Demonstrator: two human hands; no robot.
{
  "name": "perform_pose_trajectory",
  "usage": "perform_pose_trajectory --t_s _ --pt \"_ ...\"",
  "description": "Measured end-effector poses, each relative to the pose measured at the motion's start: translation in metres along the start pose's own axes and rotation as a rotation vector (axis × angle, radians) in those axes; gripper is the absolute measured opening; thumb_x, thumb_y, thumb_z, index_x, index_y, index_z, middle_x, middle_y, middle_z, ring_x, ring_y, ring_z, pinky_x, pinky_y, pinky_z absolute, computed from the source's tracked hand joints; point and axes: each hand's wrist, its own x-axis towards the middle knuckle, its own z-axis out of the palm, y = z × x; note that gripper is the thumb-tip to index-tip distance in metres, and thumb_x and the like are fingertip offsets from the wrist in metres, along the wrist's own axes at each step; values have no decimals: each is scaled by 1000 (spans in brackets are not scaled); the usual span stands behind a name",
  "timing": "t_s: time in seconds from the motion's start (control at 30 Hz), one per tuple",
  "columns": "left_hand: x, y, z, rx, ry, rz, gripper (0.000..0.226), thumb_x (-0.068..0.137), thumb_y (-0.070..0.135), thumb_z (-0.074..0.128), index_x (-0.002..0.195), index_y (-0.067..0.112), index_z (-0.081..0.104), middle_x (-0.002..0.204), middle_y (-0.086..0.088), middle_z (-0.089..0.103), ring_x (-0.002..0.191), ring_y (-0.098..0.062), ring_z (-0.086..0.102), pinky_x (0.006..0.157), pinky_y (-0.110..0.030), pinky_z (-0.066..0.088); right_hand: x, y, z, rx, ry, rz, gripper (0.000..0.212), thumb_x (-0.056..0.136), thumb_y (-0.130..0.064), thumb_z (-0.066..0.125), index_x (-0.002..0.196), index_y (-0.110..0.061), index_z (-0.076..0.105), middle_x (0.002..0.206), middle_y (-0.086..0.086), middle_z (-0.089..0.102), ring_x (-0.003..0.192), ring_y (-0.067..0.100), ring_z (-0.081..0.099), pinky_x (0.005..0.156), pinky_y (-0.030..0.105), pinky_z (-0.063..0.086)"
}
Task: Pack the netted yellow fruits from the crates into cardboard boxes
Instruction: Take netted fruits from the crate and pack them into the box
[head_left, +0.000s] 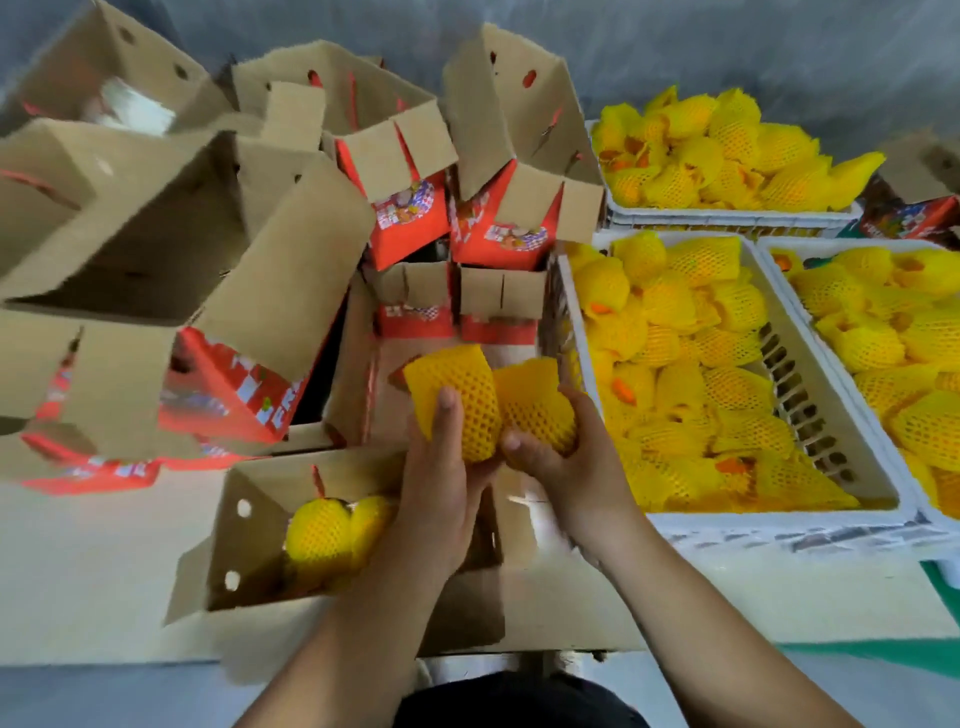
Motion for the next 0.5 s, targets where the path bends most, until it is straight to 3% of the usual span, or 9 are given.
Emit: perform_pose_trajectory --t_s 0.17,0.2,0.33,0.4,0.47,0.5 --pt "-11 29 -70 58 136 17 102 68 68 84 153 35 37 141 1 63 125 -23 65 98 -50 55 -21 14 71 -101 -25 -39 94 60 -46 93 141 -29 50 123 -16 64 106 -9 63 83 10 51" --pt "-12 34 -83 72 153 2 101 68 64 86 152 31 40 138 0 65 123 -24 66 100 -52 54 -23 17 80 -144 -23 -53 98 59 -50 95 143 -28 50 122 -17 64 106 -10 62 83 10 50" --pt "-22 46 -136 157 213 -90 78 79 50 84 144 28 47 132 -1 67 117 -22 68 97 -54 58 -22 26 99 -350 17 -94 87 53 -76 83 128 -43 52 112 -18 66 101 4 64 85 32 53" --pt "-28 49 -157 354 238 -67 79 77 52 81 143 33 43 129 6 61 110 -14 65 90 -38 61 -12 32 100 -598 -45 -150 93 53 -82 78 129 -41 44 117 -11 59 107 14 59 87 37 49" --pt "-33 49 -172 524 225 -63 73 80 49 77 141 40 39 122 18 52 103 -3 58 73 -15 55 3 43 99 -906 -215 -174 93 59 -65 88 133 -36 39 120 -3 51 112 23 50 90 40 44" --pt "-33 49 -177 531 204 -94 69 84 46 77 141 43 37 121 20 50 103 -2 56 69 -13 52 9 47 100 -976 -302 -113 90 63 -49 93 133 -37 36 121 -2 45 112 25 47 89 40 43"
